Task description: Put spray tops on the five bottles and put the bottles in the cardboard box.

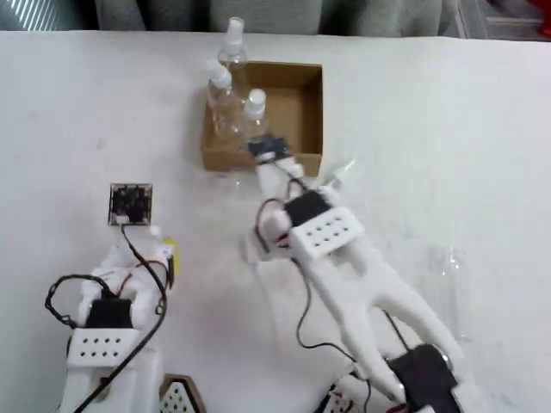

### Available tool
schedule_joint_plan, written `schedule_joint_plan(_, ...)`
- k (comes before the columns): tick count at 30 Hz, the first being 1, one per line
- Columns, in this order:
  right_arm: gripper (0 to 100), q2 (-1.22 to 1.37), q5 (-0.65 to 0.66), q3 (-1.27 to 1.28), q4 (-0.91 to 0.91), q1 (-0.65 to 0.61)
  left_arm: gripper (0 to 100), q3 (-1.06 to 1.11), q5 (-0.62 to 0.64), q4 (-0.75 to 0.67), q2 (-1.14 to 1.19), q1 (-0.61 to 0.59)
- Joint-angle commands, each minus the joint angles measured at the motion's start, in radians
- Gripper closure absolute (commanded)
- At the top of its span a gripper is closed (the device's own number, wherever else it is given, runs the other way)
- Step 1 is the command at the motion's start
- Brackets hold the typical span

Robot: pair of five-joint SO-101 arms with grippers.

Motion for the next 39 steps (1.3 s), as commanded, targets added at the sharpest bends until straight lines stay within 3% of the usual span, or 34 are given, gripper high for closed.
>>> schedule_joint_plan(1,85.1,-0.142,0.012,-0.048,0.058,0.168,87,-0.17,0.014,0.144,-0.021,0.039)
schedule_joint_plan(5,97.3,-0.223,0.081,-0.029,0.07,0.321,87,-0.305,0.014,0.255,-0.016,0.11)
schedule_joint_plan(12,97.1,-0.282,0.146,0.041,0.068,0.579,87,-0.54,0.074,0.322,-0.013,0.142)
schedule_joint_plan(19,97.4,-0.315,0.147,0.121,0.007,0.731,87,-0.608,0.189,0.345,0.007,0.298)
schedule_joint_plan(26,97.5,-0.387,0.207,0.173,-0.024,0.94,72,-0.686,0.255,0.302,0.318,0.346)
schedule_joint_plan(33,97.5,-0.417,0.322,0.218,-0.142,1.336,73,-0.718,0.342,0.298,0.561,0.401)
schedule_joint_plan(39,97.5,-0.341,0.451,0.371,-0.292,1.426,73,-0.715,0.4,0.209,0.711,0.4)
